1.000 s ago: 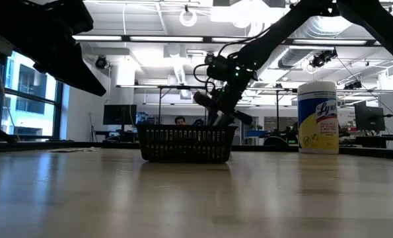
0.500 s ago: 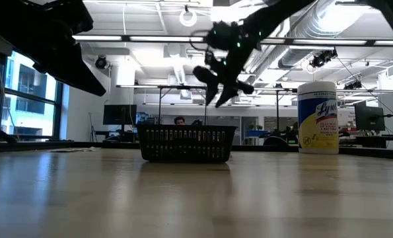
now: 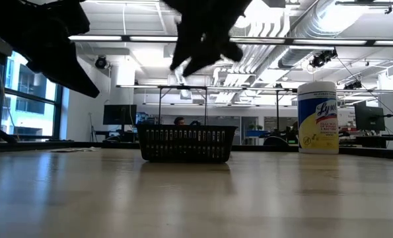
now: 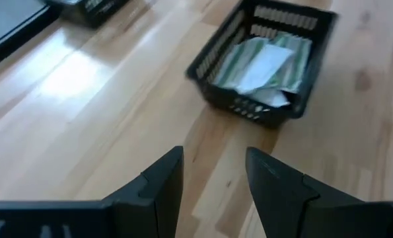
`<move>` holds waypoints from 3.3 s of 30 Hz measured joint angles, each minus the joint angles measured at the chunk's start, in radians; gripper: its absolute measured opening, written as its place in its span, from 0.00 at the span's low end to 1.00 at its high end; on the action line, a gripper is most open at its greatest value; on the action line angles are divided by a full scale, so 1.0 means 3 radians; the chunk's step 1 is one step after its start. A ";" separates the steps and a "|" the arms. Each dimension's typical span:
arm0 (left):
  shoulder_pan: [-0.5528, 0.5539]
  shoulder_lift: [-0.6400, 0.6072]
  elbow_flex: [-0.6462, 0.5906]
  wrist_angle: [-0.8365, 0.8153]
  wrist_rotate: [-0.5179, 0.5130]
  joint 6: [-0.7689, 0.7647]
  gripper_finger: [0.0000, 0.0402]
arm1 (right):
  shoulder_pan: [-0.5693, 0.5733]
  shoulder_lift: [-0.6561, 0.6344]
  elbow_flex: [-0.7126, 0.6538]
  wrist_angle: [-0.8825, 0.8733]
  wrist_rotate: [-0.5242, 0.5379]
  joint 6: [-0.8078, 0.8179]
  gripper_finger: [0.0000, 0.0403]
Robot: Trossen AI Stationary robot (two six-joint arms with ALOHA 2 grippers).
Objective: Pick & Place First Aid Supplies
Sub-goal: Put the towelette pack into the top black basket
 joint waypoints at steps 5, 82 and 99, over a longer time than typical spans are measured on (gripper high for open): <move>0.0000 -0.0275 0.0000 -0.0673 0.0041 -0.0623 0.40 | 0.0629 0.0008 0.0000 0.0061 0.0112 0.0100 0.38; 0.2324 0.0250 -0.0615 -0.0124 0.1102 -0.0368 0.40 | 0.1722 0.0025 0.0000 0.0040 0.1399 0.0233 0.38; 0.2332 0.0209 -0.0575 -0.0008 0.1514 0.0330 0.35 | 0.1722 0.0027 0.0000 0.0049 0.1544 0.0293 0.38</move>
